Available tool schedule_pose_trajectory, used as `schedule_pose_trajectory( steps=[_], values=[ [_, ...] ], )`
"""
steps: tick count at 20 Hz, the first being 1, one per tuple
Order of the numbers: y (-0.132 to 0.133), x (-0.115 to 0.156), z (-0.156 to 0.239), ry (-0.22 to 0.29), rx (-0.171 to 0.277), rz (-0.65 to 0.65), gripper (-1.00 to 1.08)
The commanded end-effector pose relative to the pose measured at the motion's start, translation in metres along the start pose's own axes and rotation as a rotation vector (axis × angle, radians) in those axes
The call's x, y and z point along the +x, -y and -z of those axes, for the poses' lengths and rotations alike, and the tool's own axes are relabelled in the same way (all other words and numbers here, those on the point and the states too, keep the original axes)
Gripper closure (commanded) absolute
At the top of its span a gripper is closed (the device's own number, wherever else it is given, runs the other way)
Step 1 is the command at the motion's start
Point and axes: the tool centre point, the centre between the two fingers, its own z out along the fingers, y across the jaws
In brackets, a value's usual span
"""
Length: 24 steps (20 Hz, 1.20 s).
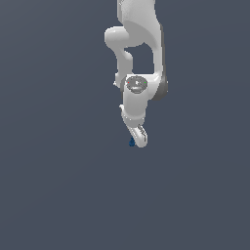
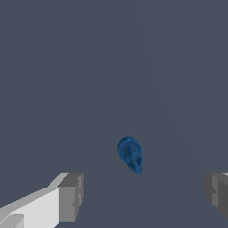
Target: Pick up the object and move it to a goal position.
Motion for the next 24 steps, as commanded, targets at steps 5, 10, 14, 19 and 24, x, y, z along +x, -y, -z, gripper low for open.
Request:
schedule_pose_trajectory(
  steps=[5, 10, 14, 19, 24],
  values=[
    [0.000, 0.000, -0.012, 0.000, 0.000, -0.002, -0.92],
    [-0.001, 0.000, -0.036, 0.000, 0.000, -0.004, -0.92],
    [-0.001, 0.000, -0.048, 0.000, 0.000, -0.005, -0.92],
    [0.000, 0.000, -0.050, 0.000, 0.000, -0.005, 1.08],
    [0.000, 0.000, -0.050, 0.000, 0.000, -0.005, 1.08]
  ],
)
